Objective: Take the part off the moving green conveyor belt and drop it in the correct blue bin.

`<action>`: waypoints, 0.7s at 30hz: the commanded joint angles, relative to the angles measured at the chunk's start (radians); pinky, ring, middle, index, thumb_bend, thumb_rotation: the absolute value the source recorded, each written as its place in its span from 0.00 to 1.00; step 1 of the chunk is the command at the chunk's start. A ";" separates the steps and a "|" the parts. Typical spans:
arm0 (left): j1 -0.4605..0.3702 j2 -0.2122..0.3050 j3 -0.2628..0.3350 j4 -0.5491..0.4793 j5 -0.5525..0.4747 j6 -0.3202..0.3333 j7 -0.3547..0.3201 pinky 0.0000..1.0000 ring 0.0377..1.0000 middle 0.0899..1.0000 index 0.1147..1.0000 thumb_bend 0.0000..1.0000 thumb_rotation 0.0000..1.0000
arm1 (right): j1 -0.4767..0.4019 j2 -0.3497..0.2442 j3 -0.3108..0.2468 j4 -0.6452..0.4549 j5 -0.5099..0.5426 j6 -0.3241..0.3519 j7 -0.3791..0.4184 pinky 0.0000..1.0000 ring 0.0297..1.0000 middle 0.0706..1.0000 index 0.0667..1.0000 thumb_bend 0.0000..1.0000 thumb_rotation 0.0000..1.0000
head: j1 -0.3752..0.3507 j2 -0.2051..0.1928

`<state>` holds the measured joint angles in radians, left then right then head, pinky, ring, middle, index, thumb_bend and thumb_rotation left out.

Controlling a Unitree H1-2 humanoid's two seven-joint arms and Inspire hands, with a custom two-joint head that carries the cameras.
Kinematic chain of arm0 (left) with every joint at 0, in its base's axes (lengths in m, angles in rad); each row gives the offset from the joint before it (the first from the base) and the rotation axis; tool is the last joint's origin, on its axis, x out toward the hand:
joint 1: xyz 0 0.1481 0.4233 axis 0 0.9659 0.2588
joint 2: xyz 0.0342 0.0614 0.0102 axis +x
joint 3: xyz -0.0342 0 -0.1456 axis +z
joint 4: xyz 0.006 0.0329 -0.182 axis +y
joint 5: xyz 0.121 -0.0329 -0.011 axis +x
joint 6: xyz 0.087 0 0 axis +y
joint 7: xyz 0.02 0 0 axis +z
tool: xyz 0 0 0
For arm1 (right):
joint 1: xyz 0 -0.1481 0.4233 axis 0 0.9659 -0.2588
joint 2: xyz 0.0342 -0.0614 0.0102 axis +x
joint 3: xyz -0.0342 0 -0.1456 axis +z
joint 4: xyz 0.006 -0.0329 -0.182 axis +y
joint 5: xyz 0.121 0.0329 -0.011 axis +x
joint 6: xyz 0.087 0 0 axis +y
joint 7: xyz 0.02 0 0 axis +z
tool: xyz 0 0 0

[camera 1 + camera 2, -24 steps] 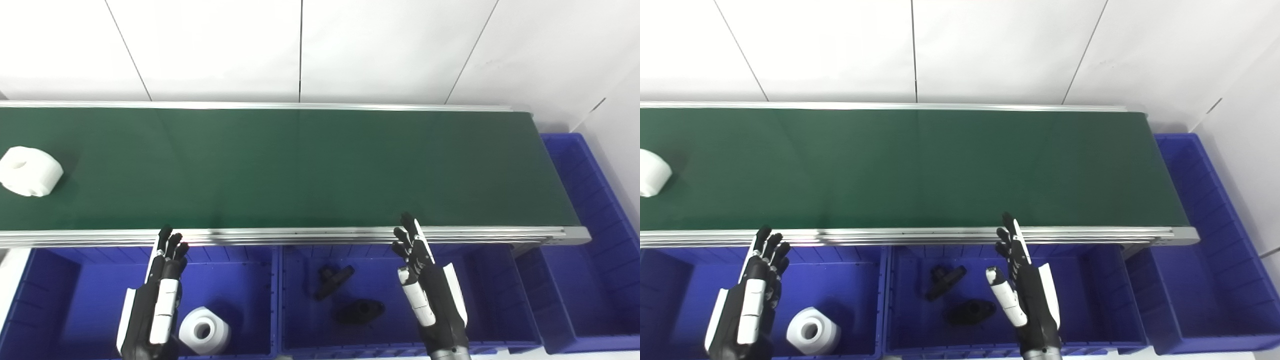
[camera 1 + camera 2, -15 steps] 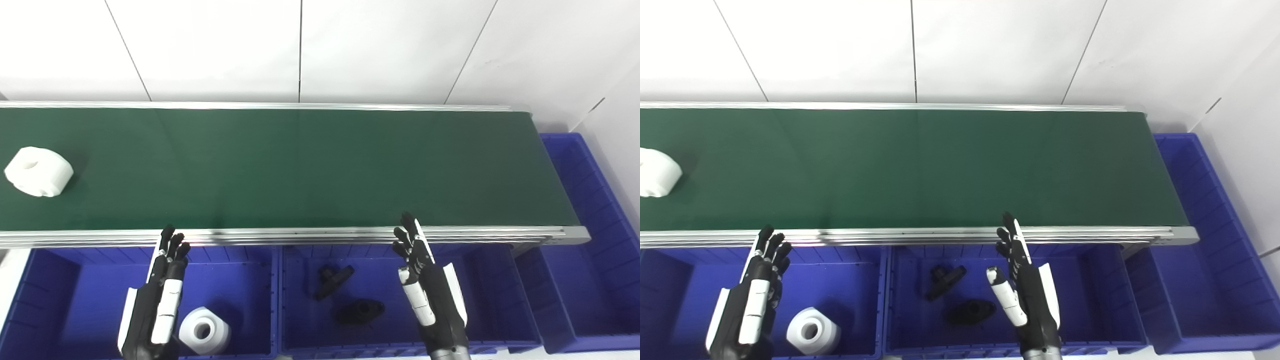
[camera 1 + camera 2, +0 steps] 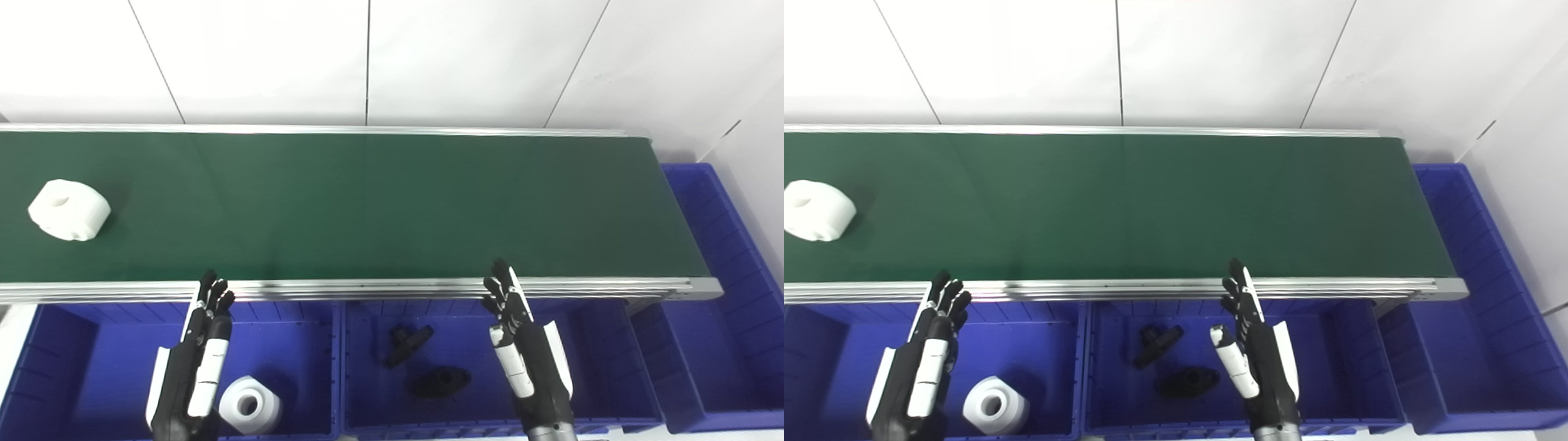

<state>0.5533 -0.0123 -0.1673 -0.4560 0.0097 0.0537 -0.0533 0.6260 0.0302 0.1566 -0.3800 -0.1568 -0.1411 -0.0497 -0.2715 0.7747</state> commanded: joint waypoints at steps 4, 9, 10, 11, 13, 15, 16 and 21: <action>0.000 -0.006 -0.010 -0.008 0.017 -0.047 0.005 0.99 0.96 0.97 0.97 0.46 0.85 | 0.001 -0.003 -0.007 -0.006 0.014 -0.061 -0.003 0.91 0.96 0.99 0.99 0.75 0.92 | 0.022 -0.013; 0.005 -0.024 -0.032 0.030 0.053 -0.078 0.018 0.97 0.95 0.96 0.97 0.46 0.84 | -0.003 -0.027 -0.028 0.029 0.050 -0.095 0.004 0.94 0.97 1.00 1.00 0.75 0.93 | 0.163 -0.068; 0.005 -0.027 -0.041 0.041 0.070 -0.087 0.021 0.96 0.95 0.96 0.98 0.46 0.84 | -0.005 -0.035 -0.036 0.043 0.061 -0.108 0.006 0.94 0.97 1.00 1.00 0.76 0.94 | 0.186 -0.078; 0.004 -0.031 -0.052 0.057 0.092 -0.101 0.027 0.96 0.95 0.96 0.98 0.46 0.84 | -0.009 -0.046 -0.047 0.064 0.074 -0.127 0.010 0.94 0.97 1.00 1.00 0.76 0.94 | 0.239 -0.103; 0.001 -0.039 -0.071 0.086 0.144 -0.127 0.042 0.92 0.92 0.94 0.95 0.45 0.82 | -0.018 -0.067 -0.065 0.104 0.101 -0.160 0.017 0.97 0.98 1.00 1.00 0.78 0.96 | 0.289 -0.131; -0.005 -0.052 -0.088 0.113 0.184 -0.145 0.063 0.89 0.90 0.92 0.93 0.44 0.79 | -0.031 -0.086 -0.080 0.147 0.133 -0.194 0.028 0.99 0.98 1.00 1.00 0.79 0.97 | 0.328 -0.158; -0.008 -0.061 -0.097 0.129 0.200 -0.153 0.073 0.85 0.88 0.91 0.91 0.44 0.76 | -0.040 -0.097 -0.088 0.173 0.152 -0.212 0.037 0.99 0.99 1.00 1.00 0.79 0.97 | 0.344 -0.172; -0.023 -0.095 -0.125 0.187 0.229 -0.188 0.098 0.79 0.85 0.88 0.85 0.49 0.65 | -0.064 -0.122 -0.119 0.244 0.208 -0.240 0.058 1.00 1.00 1.00 1.00 0.80 1.00 | 0.394 -0.227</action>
<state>0.5379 -0.0906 -0.2778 -0.2611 0.2253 -0.0852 0.0236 0.5665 -0.0924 0.0453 -0.1235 0.0342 -0.3138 -0.0050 0.1210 0.5463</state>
